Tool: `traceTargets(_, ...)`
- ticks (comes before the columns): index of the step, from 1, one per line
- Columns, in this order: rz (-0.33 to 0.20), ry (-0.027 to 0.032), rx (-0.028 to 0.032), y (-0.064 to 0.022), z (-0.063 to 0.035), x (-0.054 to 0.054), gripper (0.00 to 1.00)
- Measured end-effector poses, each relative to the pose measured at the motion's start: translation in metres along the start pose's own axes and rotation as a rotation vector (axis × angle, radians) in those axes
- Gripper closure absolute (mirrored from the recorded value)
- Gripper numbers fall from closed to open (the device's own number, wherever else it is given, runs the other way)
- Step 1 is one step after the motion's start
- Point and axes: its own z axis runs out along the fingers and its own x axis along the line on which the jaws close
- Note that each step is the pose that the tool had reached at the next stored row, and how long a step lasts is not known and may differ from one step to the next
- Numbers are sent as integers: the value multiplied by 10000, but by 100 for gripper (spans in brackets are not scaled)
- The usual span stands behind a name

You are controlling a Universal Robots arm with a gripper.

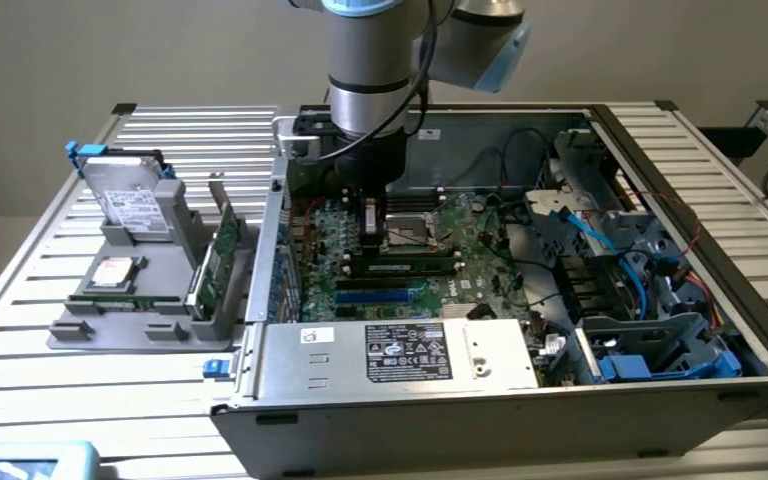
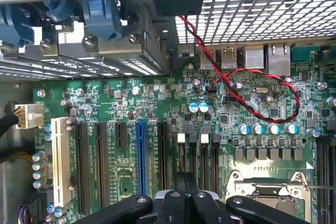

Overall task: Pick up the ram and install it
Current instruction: 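Press down the ram until it locks into place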

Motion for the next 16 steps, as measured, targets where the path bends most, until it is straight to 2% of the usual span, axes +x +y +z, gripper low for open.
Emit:
traceTargets(8,2,0,11,15,47,-8,89)
traceTargets(16,11,-5,98,18,83,-12,89)
